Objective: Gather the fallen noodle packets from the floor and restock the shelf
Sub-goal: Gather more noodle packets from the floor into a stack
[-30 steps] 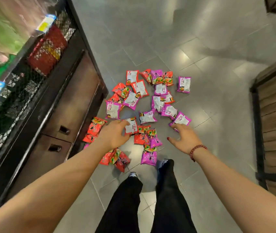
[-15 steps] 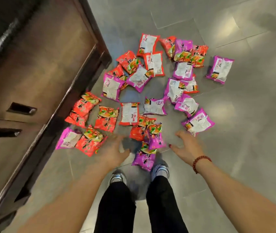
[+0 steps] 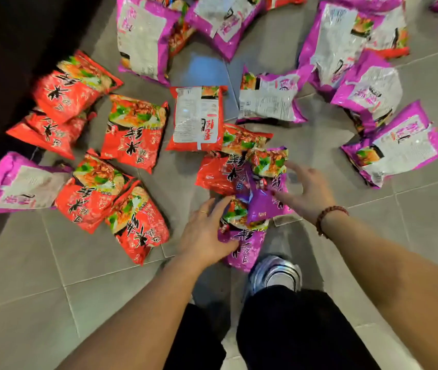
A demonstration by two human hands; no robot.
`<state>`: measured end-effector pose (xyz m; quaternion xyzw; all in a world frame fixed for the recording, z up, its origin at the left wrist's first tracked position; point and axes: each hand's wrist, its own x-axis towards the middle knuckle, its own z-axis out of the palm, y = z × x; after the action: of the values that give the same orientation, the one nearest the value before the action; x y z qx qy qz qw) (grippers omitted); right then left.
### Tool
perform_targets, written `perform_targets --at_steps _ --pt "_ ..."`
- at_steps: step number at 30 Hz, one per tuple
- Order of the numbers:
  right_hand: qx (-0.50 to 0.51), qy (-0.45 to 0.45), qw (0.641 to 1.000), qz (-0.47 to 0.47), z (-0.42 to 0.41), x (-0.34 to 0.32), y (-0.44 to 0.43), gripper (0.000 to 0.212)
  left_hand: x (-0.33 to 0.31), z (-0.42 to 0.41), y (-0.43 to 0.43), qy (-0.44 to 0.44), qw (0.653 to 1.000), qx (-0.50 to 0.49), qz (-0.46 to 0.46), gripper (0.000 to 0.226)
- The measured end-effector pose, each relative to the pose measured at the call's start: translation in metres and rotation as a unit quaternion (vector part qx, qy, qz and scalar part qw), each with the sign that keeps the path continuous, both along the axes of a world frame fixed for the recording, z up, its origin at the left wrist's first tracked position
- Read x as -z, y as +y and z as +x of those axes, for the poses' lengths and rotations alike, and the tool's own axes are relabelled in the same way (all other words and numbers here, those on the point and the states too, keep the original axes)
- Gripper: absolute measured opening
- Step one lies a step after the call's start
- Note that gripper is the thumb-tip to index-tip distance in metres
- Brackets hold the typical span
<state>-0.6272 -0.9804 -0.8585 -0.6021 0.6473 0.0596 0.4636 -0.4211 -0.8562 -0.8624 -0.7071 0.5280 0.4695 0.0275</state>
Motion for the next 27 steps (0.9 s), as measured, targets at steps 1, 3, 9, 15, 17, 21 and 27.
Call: perform_targets --at_steps 1,3,9,15,17,21,27 --pt "0.01 -0.006 1.0 0.011 0.001 0.014 0.0 0.071 0.012 0.0 0.004 -0.013 1.0 0.015 0.012 0.1" --pt "0.032 -0.025 0.999 0.028 0.003 0.038 0.0 0.079 0.031 -0.001 0.012 -0.017 0.999 0.035 0.034 0.099" --pt "0.069 -0.083 0.994 0.031 0.018 0.073 0.01 0.099 0.067 -0.007 0.025 0.055 0.998 0.008 0.03 0.109" --pt "0.079 -0.076 0.994 0.024 0.028 0.063 0.022 0.086 0.063 -0.005 0.024 0.066 0.997 -0.009 0.027 0.082" --pt "0.071 -0.063 0.995 0.037 0.031 0.05 0.024 0.081 0.05 0.001 0.027 0.055 0.998 -0.024 0.01 0.076" --pt "0.083 -0.048 0.995 0.017 0.044 0.016 0.034 0.059 0.015 0.019 0.035 0.049 0.993 -0.105 -0.012 0.072" --pt "0.084 -0.106 0.991 0.014 0.072 -0.037 0.05 0.062 -0.044 0.045 0.049 0.067 0.987 -0.141 -0.027 0.071"
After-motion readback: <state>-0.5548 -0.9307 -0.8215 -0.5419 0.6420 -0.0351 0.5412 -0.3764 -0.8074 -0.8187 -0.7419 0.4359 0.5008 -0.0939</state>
